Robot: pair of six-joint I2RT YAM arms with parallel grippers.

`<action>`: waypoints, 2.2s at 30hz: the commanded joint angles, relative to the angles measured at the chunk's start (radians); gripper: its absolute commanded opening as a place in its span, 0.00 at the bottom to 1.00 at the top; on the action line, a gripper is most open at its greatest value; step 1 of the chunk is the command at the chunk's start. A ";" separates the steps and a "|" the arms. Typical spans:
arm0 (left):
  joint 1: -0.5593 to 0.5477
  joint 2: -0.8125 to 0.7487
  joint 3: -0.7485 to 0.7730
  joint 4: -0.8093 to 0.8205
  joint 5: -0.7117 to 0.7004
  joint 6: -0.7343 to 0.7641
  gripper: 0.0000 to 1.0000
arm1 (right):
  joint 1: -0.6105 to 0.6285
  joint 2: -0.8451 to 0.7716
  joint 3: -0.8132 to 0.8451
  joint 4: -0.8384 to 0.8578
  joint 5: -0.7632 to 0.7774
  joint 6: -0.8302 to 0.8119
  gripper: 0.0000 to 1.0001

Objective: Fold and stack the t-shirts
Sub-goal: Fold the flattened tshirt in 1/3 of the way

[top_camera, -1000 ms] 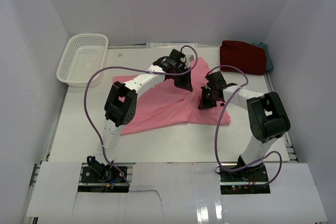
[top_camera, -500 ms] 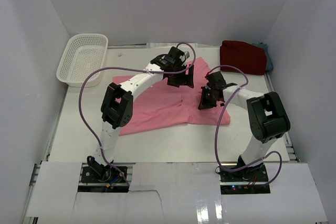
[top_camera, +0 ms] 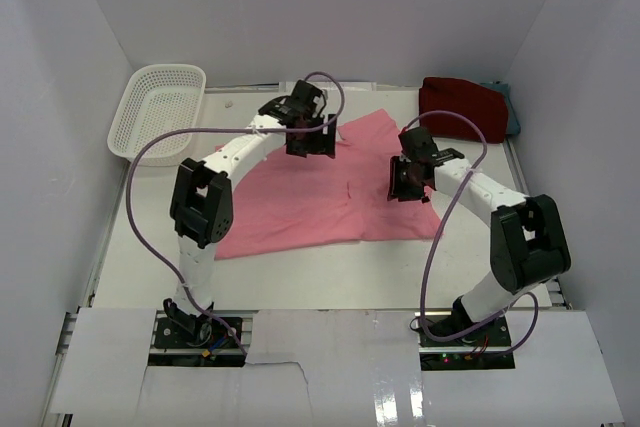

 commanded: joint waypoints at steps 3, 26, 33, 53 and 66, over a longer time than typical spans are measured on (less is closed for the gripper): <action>0.181 -0.195 -0.163 -0.018 -0.009 0.071 0.88 | 0.001 -0.086 0.162 -0.110 0.147 -0.050 0.43; 0.219 -0.232 -0.341 0.077 -0.005 0.042 0.88 | 0.001 0.252 0.311 0.049 0.111 -0.105 0.23; 0.219 -0.252 -0.341 0.077 0.021 0.039 0.88 | 0.001 0.368 0.355 0.040 0.118 -0.117 0.22; 0.319 -0.146 -0.220 -0.040 -0.146 -0.018 0.88 | 0.001 0.235 0.516 -0.129 0.210 -0.120 0.38; 0.553 -0.161 -0.180 -0.017 -0.118 -0.059 0.88 | -0.056 0.662 1.168 -0.081 0.275 -0.267 0.64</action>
